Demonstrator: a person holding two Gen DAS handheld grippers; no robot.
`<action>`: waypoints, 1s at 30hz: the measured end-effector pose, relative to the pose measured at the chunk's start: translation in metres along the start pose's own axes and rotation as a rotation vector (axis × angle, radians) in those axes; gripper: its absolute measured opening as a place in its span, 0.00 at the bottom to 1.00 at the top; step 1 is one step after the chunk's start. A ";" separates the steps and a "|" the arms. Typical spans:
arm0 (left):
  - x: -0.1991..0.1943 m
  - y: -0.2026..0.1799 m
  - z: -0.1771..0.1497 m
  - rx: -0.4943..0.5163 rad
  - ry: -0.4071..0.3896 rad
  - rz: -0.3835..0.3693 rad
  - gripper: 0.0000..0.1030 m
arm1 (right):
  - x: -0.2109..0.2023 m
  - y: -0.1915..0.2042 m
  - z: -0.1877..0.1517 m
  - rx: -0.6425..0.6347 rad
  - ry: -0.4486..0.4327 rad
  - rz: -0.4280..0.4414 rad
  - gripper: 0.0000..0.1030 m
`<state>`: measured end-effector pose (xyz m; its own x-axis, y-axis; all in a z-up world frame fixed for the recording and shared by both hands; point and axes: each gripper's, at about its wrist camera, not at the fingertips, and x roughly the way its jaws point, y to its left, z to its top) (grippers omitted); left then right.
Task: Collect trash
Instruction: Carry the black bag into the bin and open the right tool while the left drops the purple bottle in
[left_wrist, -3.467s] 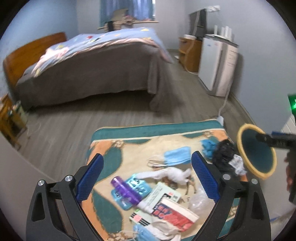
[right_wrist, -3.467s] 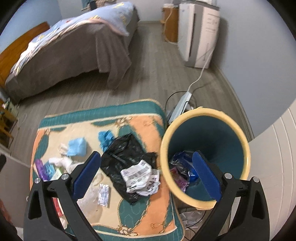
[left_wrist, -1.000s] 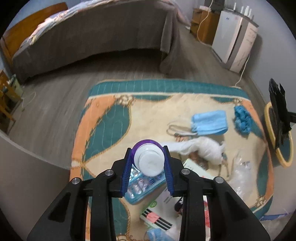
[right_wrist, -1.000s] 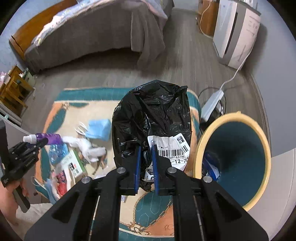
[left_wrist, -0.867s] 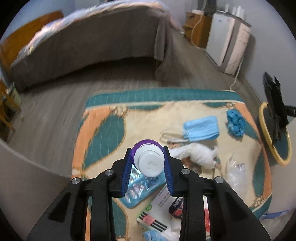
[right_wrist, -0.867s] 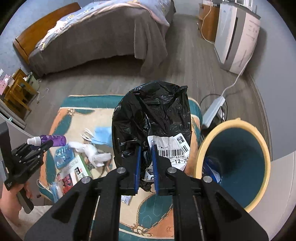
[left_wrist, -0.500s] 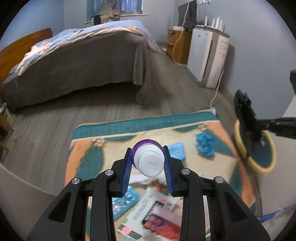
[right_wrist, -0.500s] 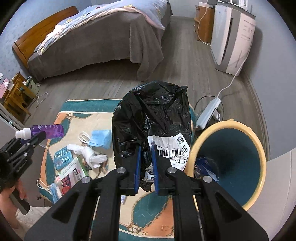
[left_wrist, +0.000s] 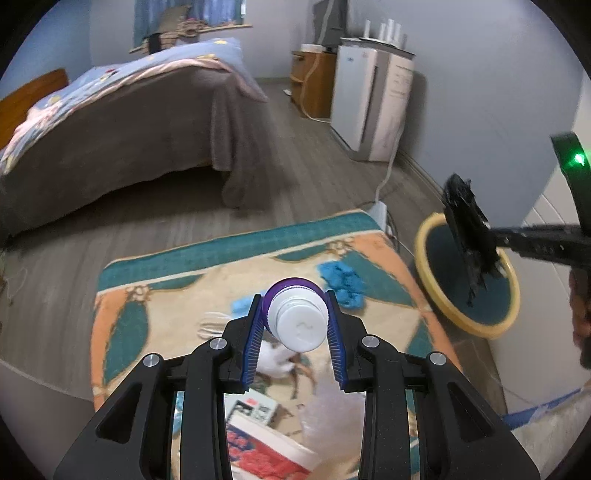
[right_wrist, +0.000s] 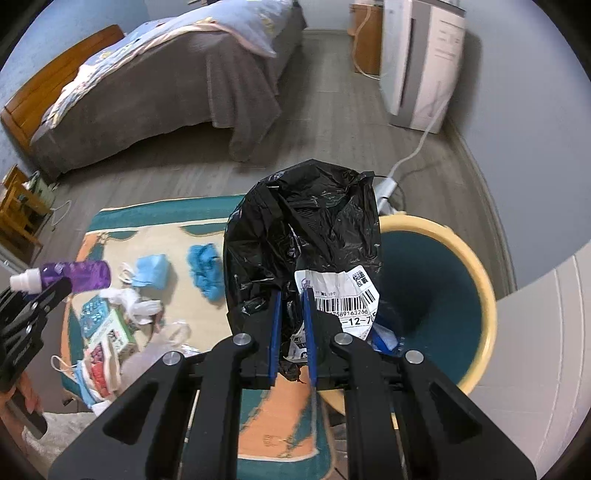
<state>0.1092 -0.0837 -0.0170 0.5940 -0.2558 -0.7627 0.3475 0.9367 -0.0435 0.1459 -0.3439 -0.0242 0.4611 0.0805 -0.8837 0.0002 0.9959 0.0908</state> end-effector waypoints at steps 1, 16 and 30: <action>-0.001 -0.009 0.000 0.019 0.003 -0.012 0.33 | 0.000 -0.004 -0.001 0.005 0.000 -0.005 0.11; 0.017 -0.118 0.024 0.154 0.026 -0.164 0.33 | 0.018 -0.093 -0.015 0.148 0.035 -0.071 0.11; 0.083 -0.211 0.042 0.289 0.137 -0.253 0.33 | 0.046 -0.155 -0.036 0.288 0.107 -0.064 0.11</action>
<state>0.1158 -0.3124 -0.0447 0.3686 -0.4168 -0.8309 0.6713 0.7377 -0.0723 0.1349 -0.4933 -0.0956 0.3558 0.0373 -0.9338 0.2842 0.9476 0.1461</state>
